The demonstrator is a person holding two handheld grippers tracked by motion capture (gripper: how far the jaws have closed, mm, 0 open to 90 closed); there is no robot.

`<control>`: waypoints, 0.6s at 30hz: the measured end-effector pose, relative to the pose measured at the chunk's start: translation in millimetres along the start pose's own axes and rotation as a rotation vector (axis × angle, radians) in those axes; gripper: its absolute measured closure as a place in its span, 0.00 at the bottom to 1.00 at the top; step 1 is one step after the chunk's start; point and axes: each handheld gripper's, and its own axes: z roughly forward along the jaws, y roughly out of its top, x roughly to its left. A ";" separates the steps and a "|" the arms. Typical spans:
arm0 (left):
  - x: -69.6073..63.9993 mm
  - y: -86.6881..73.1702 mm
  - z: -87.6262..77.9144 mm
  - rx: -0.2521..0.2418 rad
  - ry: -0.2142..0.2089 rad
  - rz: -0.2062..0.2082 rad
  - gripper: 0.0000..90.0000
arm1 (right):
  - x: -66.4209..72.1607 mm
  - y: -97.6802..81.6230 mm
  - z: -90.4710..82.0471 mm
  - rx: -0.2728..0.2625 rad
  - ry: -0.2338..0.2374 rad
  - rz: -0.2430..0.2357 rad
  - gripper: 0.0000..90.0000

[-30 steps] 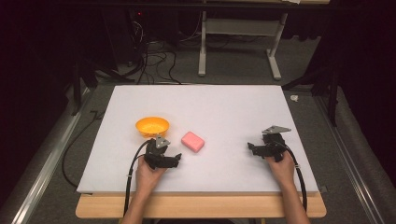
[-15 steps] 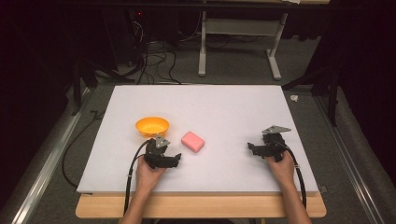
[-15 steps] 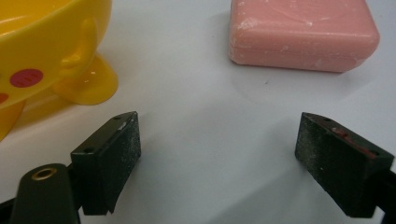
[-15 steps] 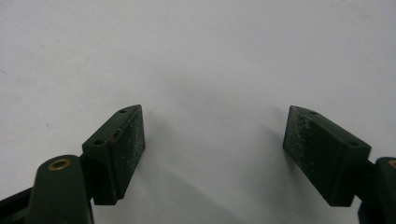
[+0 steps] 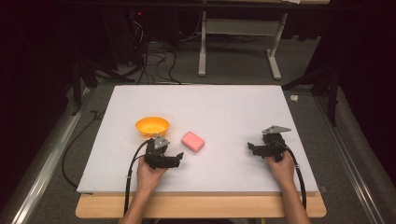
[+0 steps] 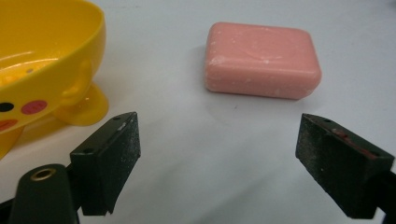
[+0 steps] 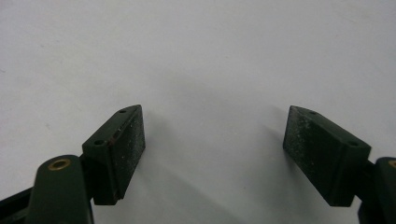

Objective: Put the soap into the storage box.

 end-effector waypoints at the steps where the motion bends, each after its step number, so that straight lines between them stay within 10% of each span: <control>1: 0.0 0.0 0.0 0.000 0.000 0.000 0.17 | 0.0 0.0 0.0 0.000 0.000 -0.001 0.24; 18: -12.5 12.3 3.7 -0.027 -0.039 -0.010 0.17 | 0.0 -0.1 -0.1 0.000 0.000 0.000 0.24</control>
